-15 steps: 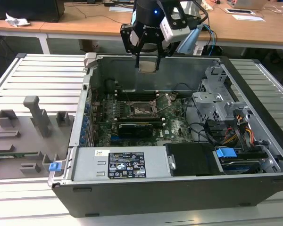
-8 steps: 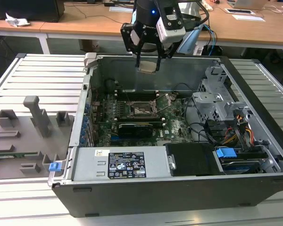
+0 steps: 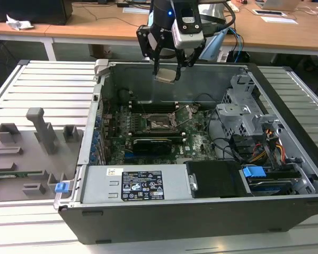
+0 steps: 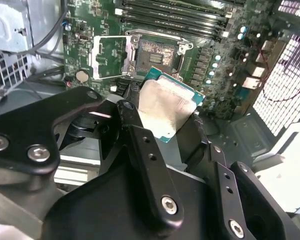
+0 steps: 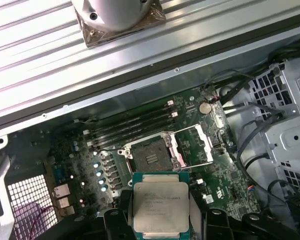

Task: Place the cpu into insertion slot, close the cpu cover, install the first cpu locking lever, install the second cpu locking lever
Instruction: 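Place the cpu into insertion slot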

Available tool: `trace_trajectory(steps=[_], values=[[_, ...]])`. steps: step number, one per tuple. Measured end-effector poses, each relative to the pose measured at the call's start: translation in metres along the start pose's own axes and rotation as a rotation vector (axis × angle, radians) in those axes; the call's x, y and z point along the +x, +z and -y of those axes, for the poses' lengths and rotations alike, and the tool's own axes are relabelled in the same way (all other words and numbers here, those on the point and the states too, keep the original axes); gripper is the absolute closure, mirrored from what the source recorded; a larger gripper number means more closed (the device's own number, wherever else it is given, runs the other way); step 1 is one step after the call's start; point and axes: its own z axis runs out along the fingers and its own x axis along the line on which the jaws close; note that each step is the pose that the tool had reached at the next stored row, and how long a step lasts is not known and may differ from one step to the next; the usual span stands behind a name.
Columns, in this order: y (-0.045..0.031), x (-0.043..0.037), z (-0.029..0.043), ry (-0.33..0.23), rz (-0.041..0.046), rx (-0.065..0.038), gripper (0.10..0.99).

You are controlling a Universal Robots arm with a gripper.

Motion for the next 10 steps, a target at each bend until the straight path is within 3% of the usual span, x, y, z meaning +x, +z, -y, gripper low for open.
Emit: trace_trajectory(steps=[10], values=[[0.0005, 0.0000, 0.0001, 0.122, 0.0109, -0.002, 0.549]])
